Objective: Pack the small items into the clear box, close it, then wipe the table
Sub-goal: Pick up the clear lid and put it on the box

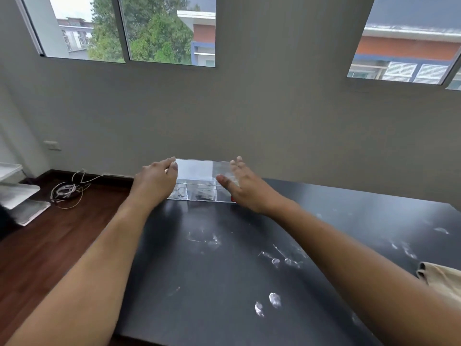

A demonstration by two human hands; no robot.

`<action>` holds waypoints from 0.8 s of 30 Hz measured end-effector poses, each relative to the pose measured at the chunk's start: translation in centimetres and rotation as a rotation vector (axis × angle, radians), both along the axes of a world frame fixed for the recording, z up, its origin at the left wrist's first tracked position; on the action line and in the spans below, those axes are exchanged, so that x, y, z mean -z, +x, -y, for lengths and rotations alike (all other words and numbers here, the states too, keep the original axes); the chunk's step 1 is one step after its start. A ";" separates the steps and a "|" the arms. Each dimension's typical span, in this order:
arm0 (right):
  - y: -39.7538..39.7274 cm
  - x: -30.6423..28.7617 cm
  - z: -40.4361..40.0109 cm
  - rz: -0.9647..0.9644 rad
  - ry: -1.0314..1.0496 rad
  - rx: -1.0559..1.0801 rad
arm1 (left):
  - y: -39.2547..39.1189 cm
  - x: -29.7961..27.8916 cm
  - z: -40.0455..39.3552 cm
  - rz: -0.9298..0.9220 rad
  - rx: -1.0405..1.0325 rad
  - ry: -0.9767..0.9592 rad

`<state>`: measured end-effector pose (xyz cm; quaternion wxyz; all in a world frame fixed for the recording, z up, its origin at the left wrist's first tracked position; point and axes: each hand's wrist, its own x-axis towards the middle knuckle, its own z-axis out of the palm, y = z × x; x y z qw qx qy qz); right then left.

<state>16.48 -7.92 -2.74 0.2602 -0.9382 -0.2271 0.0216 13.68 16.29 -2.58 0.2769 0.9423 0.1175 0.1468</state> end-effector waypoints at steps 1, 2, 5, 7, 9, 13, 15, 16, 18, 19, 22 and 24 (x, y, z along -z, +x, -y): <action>-0.2 0.2 0.4 0.033 -0.057 -0.017 | 0.0 0.1 -0.4 -0.001 0.030 -0.066; -0.1 0.4 0.7 0.080 -0.101 -0.029 | -0.1 0.3 -0.8 0.004 0.059 -0.148; 0.2 0.6 1.0 0.179 -0.162 -0.070 | -0.7 0.5 -1.1 0.024 0.120 -0.294; 0.3 1.0 0.9 0.194 -0.168 -0.088 | -0.9 0.6 -1.1 0.053 0.136 -0.344; 0.1 0.8 1.1 0.175 -0.160 -0.109 | -1.1 0.5 -0.8 0.090 0.142 -0.411; -0.3 0.7 1.8 0.192 -0.096 -0.164 | -1.1 0.8 -0.8 0.127 0.157 -0.479; 0.0 0.8 1.7 0.199 -0.114 -0.185 | -0.8 1.1 -1.1 0.137 0.155 -0.475; 0.1 0.8 1.7 0.202 -0.123 -0.192 | -0.6 1.2 -1.2 0.141 0.152 -0.477; 0.3 0.9 1.7 0.220 -0.128 -0.196 | -0.3 1.3 -1.3 0.149 0.159 -0.492; 0.3 0.9 1.7 0.227 -0.120 -0.195 | -0.3 1.3 -1.2 0.149 0.159 -0.500; 0.2 1.1 1.8 0.234 -0.104 -0.197 | 0.0 1.6 -1.4 0.157 0.170 -0.523; 0.2 1.3 1.9 0.241 -0.064 -0.188 | 0.0 1.6 -1.5 0.163 0.173 -0.535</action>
